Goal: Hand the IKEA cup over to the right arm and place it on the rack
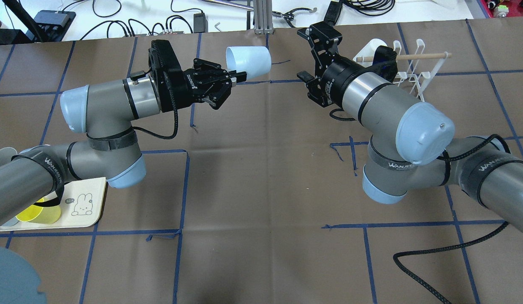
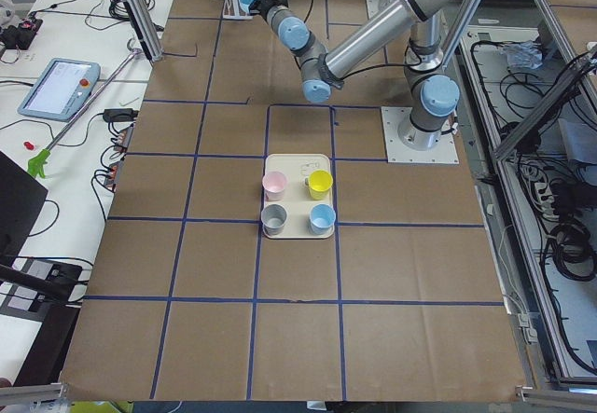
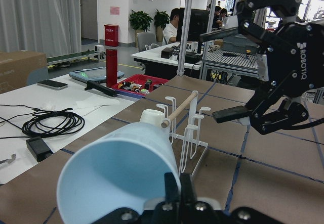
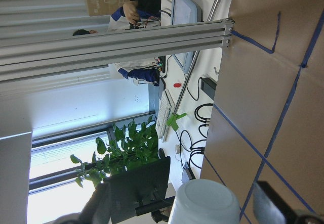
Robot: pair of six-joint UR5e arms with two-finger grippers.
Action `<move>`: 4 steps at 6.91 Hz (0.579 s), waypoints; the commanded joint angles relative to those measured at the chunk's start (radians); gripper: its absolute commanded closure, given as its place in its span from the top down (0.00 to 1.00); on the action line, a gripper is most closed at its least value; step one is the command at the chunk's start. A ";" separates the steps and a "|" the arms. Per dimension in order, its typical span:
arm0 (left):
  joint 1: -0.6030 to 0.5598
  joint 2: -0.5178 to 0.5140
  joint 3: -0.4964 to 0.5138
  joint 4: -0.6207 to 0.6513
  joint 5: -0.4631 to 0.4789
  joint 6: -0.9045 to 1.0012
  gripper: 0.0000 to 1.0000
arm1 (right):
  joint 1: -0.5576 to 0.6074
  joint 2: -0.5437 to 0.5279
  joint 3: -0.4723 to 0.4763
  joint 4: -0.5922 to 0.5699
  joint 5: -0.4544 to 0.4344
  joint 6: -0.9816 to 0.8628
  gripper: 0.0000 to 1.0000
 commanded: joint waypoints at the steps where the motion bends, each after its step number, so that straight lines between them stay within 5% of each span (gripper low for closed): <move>1: -0.012 -0.040 -0.001 0.122 0.004 -0.077 0.03 | 0.003 -0.011 0.005 0.041 -0.002 -0.010 1.00; 4: -0.032 -0.042 0.000 0.125 0.008 -0.079 0.04 | 0.035 -0.015 0.037 0.041 -0.002 0.001 1.00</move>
